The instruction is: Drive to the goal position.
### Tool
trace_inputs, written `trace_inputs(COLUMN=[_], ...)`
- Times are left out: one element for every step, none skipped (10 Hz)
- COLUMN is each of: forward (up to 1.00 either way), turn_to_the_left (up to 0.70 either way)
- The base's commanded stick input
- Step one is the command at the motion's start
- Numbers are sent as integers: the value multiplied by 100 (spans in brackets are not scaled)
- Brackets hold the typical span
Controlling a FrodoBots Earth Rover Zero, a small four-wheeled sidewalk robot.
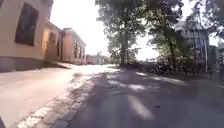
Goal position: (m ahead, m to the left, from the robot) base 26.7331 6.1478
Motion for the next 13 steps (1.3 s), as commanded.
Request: trace_inputs(forward=[85, 85, 85, 85, 85, 85, 85, 85, 85, 85, 85, 85, 85], turn_to_the_left=[0, 0, 0, 0, 0, 0, 0, 0, 0, 0, 0, 0, 0])
